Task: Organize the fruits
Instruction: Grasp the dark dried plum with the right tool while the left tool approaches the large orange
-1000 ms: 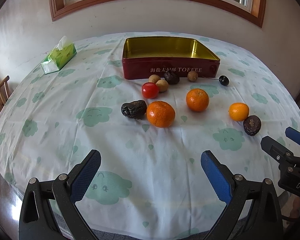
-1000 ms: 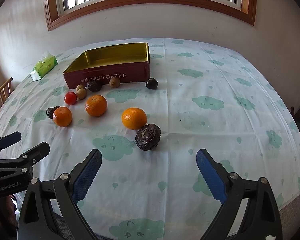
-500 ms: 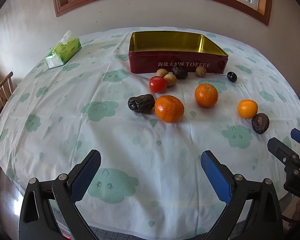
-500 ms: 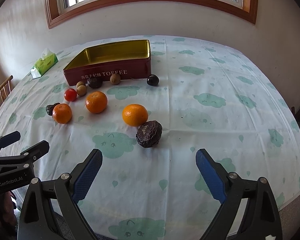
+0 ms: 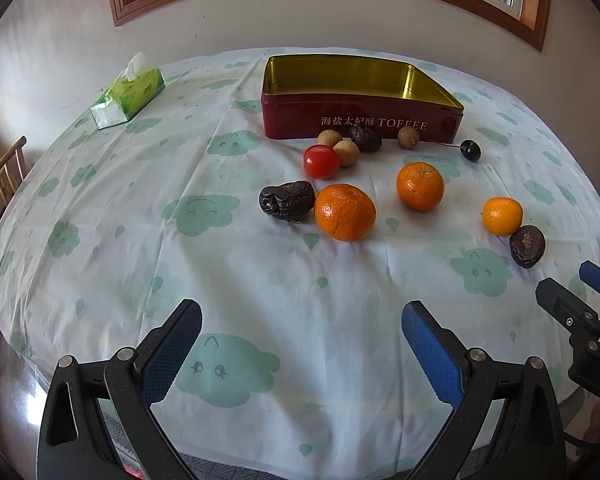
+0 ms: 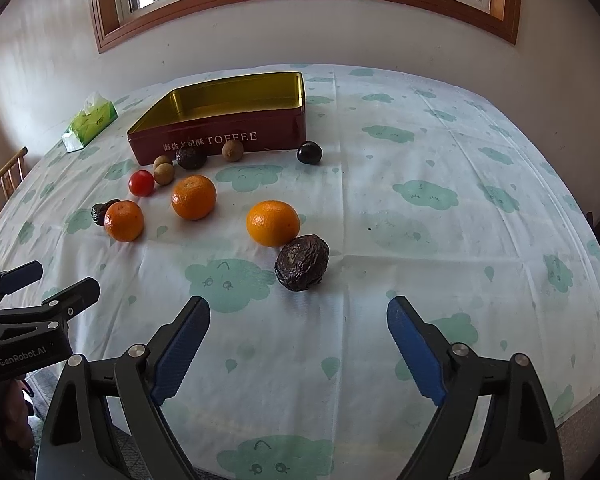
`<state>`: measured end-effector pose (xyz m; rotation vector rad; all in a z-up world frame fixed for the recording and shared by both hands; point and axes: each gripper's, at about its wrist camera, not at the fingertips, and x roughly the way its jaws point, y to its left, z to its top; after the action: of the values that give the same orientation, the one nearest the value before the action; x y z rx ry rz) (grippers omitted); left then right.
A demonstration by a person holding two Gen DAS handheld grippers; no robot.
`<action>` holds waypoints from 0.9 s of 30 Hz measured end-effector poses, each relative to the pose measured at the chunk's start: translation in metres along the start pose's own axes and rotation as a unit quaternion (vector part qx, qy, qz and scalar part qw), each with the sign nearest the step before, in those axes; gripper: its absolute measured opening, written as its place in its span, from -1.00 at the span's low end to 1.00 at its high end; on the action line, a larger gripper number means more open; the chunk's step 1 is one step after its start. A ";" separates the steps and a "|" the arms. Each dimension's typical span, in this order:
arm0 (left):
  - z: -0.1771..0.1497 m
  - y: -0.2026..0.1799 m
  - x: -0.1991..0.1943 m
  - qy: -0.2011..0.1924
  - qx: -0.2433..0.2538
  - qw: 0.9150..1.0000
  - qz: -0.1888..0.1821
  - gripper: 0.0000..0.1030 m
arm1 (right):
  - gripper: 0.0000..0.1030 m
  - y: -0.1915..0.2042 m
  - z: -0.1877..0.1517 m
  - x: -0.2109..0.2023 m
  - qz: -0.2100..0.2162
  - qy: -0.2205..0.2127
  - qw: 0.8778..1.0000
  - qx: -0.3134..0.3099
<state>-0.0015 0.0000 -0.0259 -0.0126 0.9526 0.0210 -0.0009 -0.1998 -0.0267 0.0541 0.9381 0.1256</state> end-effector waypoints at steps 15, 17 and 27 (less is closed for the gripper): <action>0.002 0.012 0.009 0.008 -0.020 1.000 -0.008 0.69 | 0.40 -0.009 0.002 0.016 0.001 0.020 1.000 0.001; 0.002 0.013 0.010 0.010 -0.024 1.000 -0.012 0.65 | 0.39 -0.009 0.002 0.018 0.002 0.022 1.000 0.001; 0.004 0.017 0.014 0.004 -0.029 0.999 -0.037 0.41 | 0.20 -0.010 0.004 0.030 0.007 0.034 0.999 -0.003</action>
<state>0.0096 0.0174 -0.0345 -0.1023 0.9597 -0.0198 0.0204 -0.2056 -0.0490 0.0508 1.0061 0.1433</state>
